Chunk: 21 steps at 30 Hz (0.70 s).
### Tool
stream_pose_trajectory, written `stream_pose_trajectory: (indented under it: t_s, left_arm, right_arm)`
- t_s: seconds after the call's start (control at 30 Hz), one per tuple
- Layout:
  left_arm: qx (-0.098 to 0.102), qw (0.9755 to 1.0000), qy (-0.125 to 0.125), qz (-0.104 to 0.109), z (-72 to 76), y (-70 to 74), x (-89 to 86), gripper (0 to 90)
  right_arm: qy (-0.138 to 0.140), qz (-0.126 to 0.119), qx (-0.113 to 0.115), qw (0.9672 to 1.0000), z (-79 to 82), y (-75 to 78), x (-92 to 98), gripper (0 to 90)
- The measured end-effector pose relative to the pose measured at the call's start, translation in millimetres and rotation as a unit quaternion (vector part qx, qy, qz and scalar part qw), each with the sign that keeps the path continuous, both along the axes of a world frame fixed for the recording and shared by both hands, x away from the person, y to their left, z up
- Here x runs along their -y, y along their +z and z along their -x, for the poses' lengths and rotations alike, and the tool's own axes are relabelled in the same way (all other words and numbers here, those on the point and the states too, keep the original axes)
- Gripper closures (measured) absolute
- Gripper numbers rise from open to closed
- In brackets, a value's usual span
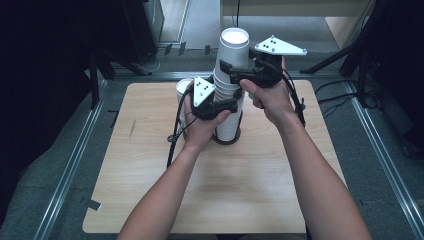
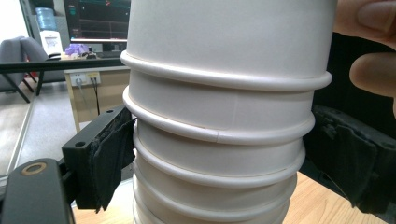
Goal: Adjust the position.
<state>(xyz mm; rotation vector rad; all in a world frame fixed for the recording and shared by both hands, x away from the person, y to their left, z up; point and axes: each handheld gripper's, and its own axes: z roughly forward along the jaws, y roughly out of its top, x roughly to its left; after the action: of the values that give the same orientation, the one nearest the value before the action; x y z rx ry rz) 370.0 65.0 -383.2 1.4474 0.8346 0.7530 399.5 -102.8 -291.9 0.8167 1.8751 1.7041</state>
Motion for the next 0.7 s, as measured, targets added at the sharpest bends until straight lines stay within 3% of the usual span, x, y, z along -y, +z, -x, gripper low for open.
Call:
stream_pose_trajectory:
  t_s: [0.13, 0.23, 0.37, 0.53, 0.7]
  left_arm:
    - [-0.001, 1.0000, 0.000, 0.003, 0.0, 0.1, -0.1, 9.7]
    - [0.000, 1.0000, 0.008, 0.004, 1.5, -0.1, 1.1, 8.2]
    - [0.010, 0.9995, 0.005, 0.030, 5.0, 3.7, -2.4, 7.8]
    - [0.008, 0.9999, 0.005, 0.010, 2.6, 6.9, 0.2, 7.1]
    - [0.004, 0.9999, 0.008, 0.009, 0.8, 9.2, 1.8, 6.6]
  right_arm:
    - [-0.006, -0.016, -0.014, 0.9998, -0.6, 1.3, -1.1, 16.4]
    - [-0.010, -0.014, -0.021, 0.9996, -1.6, -0.4, -4.2, 15.6]
    - [-0.008, -0.013, -0.021, 0.9997, -1.3, -0.6, -2.4, 16.4]
    - [-0.004, -0.010, -0.025, 0.9996, -1.4, 0.5, -1.7, 16.6]
    - [0.001, -0.010, -0.025, 0.9996, -1.8, 0.2, -1.2, 16.4]
